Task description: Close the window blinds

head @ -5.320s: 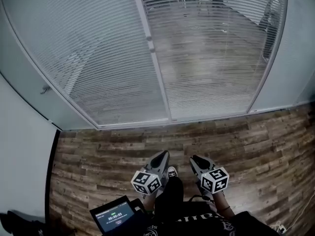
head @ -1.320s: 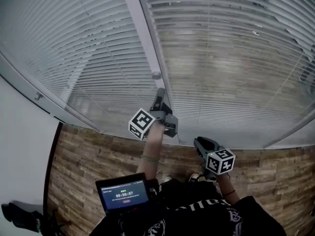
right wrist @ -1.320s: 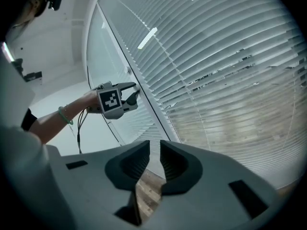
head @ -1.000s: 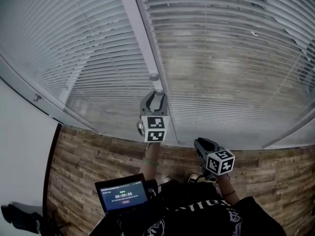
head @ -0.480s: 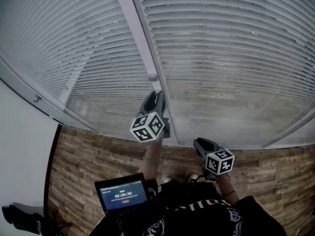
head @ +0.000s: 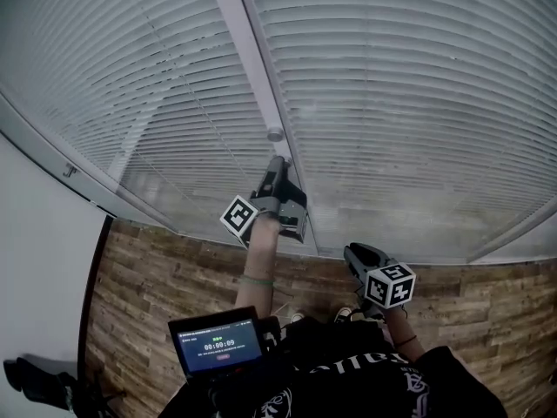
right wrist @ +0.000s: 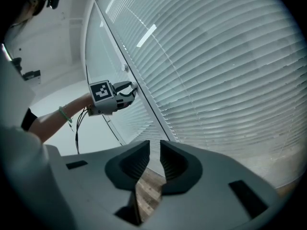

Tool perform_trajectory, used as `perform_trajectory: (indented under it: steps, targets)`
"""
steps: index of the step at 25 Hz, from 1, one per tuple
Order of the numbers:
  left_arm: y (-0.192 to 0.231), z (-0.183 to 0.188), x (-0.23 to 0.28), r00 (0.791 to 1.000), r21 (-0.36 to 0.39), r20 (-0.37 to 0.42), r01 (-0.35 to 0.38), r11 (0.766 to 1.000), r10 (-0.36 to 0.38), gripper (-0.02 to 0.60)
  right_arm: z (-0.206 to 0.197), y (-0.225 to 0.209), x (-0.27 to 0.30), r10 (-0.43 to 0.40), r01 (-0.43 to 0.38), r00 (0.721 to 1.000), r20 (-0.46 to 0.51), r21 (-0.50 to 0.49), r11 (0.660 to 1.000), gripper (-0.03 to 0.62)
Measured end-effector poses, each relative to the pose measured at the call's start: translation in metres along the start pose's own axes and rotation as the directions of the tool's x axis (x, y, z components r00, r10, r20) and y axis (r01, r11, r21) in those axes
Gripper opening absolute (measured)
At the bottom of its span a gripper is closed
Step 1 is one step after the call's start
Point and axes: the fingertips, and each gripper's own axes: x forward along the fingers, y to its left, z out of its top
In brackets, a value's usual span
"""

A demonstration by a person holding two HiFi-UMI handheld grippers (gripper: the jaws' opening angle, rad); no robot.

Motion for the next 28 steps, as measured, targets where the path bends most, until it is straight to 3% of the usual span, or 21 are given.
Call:
perform_trajectory:
  steps: [2, 3, 4, 5, 6, 7, 9, 10, 11, 12, 13, 14, 15, 16, 17, 18, 21, 23, 24, 26, 28]
  targets:
    - [-0.005, -0.003, 0.003, 0.998, 0.156, -0.054, 0.023, 0.988, -0.015, 0.129, 0.000, 0.001, 0.001, 0.001, -0.001, 1.000, -0.003, -0.004, 1.000, 0.078]
    - [-0.007, -0.006, 0.004, 0.996, 0.286, -0.084, 0.024, 0.958, 0.000, 0.129, -0.001, 0.001, 0.001, 0.001, -0.001, 1.000, -0.004, -0.004, 1.000, 0.078]
    - [-0.008, -0.008, 0.003, 0.994, 0.445, -0.106, 0.016, 0.895, 0.035, 0.129, -0.001, 0.002, 0.000, 0.001, -0.001, 1.000, -0.003, -0.004, 1.000, 0.078]
    - [-0.010, -0.009, 0.001, 0.990, 0.616, -0.111, 0.001, 0.787, 0.085, 0.131, -0.002, 0.001, -0.001, -0.001, 0.001, 1.000, -0.002, -0.003, 1.000, 0.078]
    - [-0.012, -0.008, -0.002, 0.985, 0.773, -0.100, -0.013, 0.634, 0.142, 0.135, -0.004, 0.000, -0.003, -0.004, 0.004, 1.000, -0.001, -0.002, 1.000, 0.078]
    - [-0.014, -0.009, -0.004, 0.977, 0.891, -0.081, -0.017, 0.453, 0.197, 0.140, -0.006, -0.002, -0.005, -0.007, 0.007, 1.000, 0.000, -0.001, 1.000, 0.078]
    - [-0.016, -0.015, -0.003, 0.954, 0.996, -0.046, 0.020, 0.092, 0.296, 0.141, -0.006, -0.006, -0.008, -0.017, 0.017, 1.000, 0.001, 0.002, 1.000, 0.078]
    - [-0.015, -0.018, 0.000, 0.940, 0.996, -0.030, 0.056, -0.067, 0.339, 0.141, -0.005, -0.007, -0.010, -0.022, 0.022, 1.000, 0.001, 0.003, 1.000, 0.078]
    - [-0.013, -0.021, 0.003, 0.927, 0.975, -0.011, 0.094, -0.202, 0.375, 0.141, -0.004, -0.008, -0.011, -0.027, 0.027, 1.000, 0.000, 0.004, 1.000, 0.078]
    - [-0.010, -0.024, 0.005, 0.916, 0.945, 0.010, 0.123, -0.304, 0.401, 0.141, -0.004, -0.008, -0.012, -0.030, 0.030, 1.000, 0.000, 0.004, 1.000, 0.078]
    - [-0.009, -0.024, 0.006, 0.910, 0.920, 0.030, 0.136, -0.368, 0.413, 0.143, -0.004, -0.008, -0.012, -0.030, 0.030, 1.000, 0.000, 0.003, 1.000, 0.078]
    - [-0.008, -0.024, 0.006, 0.909, 0.909, 0.043, 0.136, -0.394, 0.414, 0.142, -0.004, -0.008, -0.012, -0.030, 0.030, 1.000, 0.000, 0.002, 1.000, 0.078]
    - [-0.008, -0.022, 0.006, 0.912, 0.915, 0.043, 0.128, -0.382, 0.408, 0.132, -0.005, -0.007, -0.012, -0.029, 0.029, 1.000, 0.001, 0.001, 1.000, 0.078]
    - [-0.008, -0.021, 0.005, 0.915, 0.936, 0.031, 0.114, -0.332, 0.401, 0.130, -0.006, -0.008, -0.012, -0.028, 0.028, 1.000, 0.001, 0.002, 1.000, 0.078]
    - [-0.009, -0.021, 0.004, 0.919, 0.964, 0.011, 0.095, -0.247, 0.394, 0.130, -0.007, -0.008, -0.013, -0.028, 0.028, 1.000, 0.002, 0.003, 1.000, 0.078]
    - [-0.010, -0.021, 0.003, 0.924, 0.990, -0.013, 0.066, -0.128, 0.382, 0.130, -0.009, -0.009, -0.014, -0.028, 0.028, 1.000, 0.002, 0.004, 1.000, 0.078]
    - [-0.013, -0.012, 0.003, 0.953, 0.950, -0.057, -0.040, 0.310, 0.299, 0.129, -0.009, -0.008, -0.014, -0.025, 0.025, 1.000, -0.002, 0.003, 1.000, 0.078]
    - [-0.011, -0.009, 0.005, 0.969, 0.840, -0.072, -0.068, 0.539, 0.236, 0.129, -0.007, -0.007, -0.013, -0.019, 0.019, 1.000, -0.003, 0.005, 1.000, 0.078]
    - [-0.009, -0.010, 0.005, 0.974, 0.777, -0.084, -0.067, 0.625, 0.210, 0.129, -0.007, -0.006, -0.013, -0.016, 0.016, 1.000, -0.003, 0.004, 1.000, 0.078]
    - [-0.007, -0.012, 0.005, 0.982, 0.642, -0.096, -0.063, 0.764, 0.162, 0.129, -0.009, -0.004, -0.014, -0.010, 0.010, 1.000, -0.006, 0.001, 1.000, 0.078]
    - [-0.007, -0.011, 0.002, 0.989, 0.524, -0.088, -0.056, 0.850, 0.119, 0.129, -0.013, 0.000, -0.016, -0.003, 0.003, 1.000, -0.010, -0.003, 1.000, 0.078]
